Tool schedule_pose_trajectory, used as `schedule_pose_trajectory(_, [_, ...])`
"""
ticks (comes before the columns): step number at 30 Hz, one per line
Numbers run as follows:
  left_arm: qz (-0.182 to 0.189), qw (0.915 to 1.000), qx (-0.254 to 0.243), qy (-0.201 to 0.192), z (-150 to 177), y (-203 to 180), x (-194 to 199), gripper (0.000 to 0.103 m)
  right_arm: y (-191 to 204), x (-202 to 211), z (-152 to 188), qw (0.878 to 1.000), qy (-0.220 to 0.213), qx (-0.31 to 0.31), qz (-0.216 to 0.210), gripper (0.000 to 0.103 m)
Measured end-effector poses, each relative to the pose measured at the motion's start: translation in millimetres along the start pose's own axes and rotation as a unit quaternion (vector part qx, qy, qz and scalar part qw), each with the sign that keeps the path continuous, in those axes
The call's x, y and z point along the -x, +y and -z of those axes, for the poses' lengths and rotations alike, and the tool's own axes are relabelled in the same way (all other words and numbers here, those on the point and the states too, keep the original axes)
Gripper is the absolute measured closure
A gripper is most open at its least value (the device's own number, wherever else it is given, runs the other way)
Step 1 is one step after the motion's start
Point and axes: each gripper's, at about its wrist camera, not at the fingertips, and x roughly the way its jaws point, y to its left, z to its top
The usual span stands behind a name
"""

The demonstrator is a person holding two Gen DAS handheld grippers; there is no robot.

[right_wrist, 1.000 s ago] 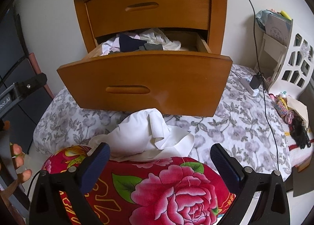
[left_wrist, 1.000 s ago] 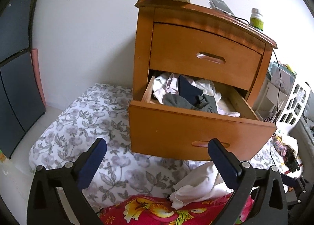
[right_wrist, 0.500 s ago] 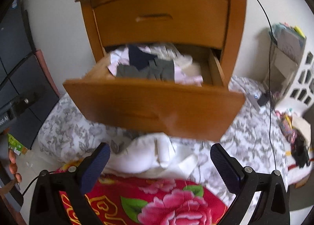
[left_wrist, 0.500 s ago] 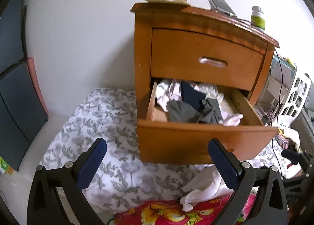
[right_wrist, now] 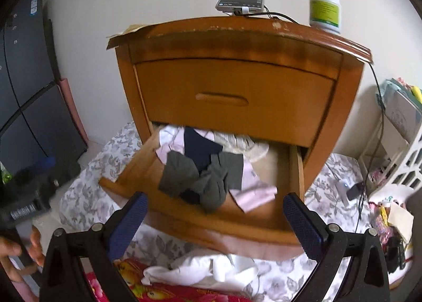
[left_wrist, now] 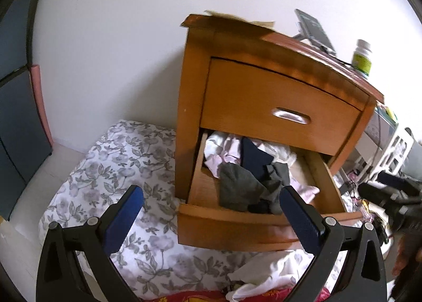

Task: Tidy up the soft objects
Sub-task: 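Reach the right tool into the drawer over the grey socks, then close the right tool on the grey socks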

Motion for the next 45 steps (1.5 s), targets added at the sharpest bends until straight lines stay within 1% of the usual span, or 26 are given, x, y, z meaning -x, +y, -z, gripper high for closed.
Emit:
schedule_pose_trajectory(5, [-0.002,0.9994,0.032,0.013,6,11,-25,0.000,-2,-15,-26,1.000,0.014,-0.014,-0.009,0.000])
schedule_pose_trajectory(10, [0.011,0.9990,0.035,0.026,18,14,-46,0.000,1,-36,-46,0.999,0.031,-0.021,-0.002,0.000])
schedule_pose_trajectory(12, [0.007,0.9987,0.039,0.031,21,15,-52,0.000,3,-49,-48,0.999,0.046,-0.025,-0.004,0.000])
schedule_pose_trajectory(14, [0.008,0.9987,0.039,0.032,25,15,-55,0.000,6,-66,-48,0.997,0.068,-0.030,-0.006,0.000])
schedule_pose_trajectory(17, [0.019,0.9988,0.036,0.026,28,16,-54,0.000,11,-97,-44,0.994,0.109,-0.032,0.001,0.000])
schedule_pose_trajectory(23, [0.028,0.9987,0.037,0.021,33,21,-55,0.000,16,-147,-31,0.984,0.170,-0.044,0.010,0.003])
schedule_pose_trajectory(27, [0.025,0.9986,0.037,0.029,36,28,-60,0.000,25,-175,-22,0.977,0.210,-0.029,0.022,0.004])
schedule_pose_trajectory(30, [0.027,0.9979,0.045,0.037,38,35,-65,0.000,30,-192,-17,0.972,0.230,-0.023,0.030,0.004])
schedule_pose_trajectory(36, [0.021,0.9979,0.049,0.036,39,46,-65,0.000,32,-215,-13,0.965,0.258,-0.018,0.048,0.013])
schedule_pose_trajectory(38, [0.021,0.9978,0.052,0.035,40,49,-64,0.000,32,-221,-10,0.963,0.265,-0.018,0.050,0.018])
schedule_pose_trajectory(42, [0.023,0.9977,0.050,0.040,41,49,-67,0.000,32,-231,-6,0.958,0.279,-0.017,0.057,0.022])
schedule_pose_trajectory(45, [0.026,0.9977,0.046,0.042,41,48,-68,0.000,32,-238,-3,0.955,0.288,-0.012,0.066,0.029])
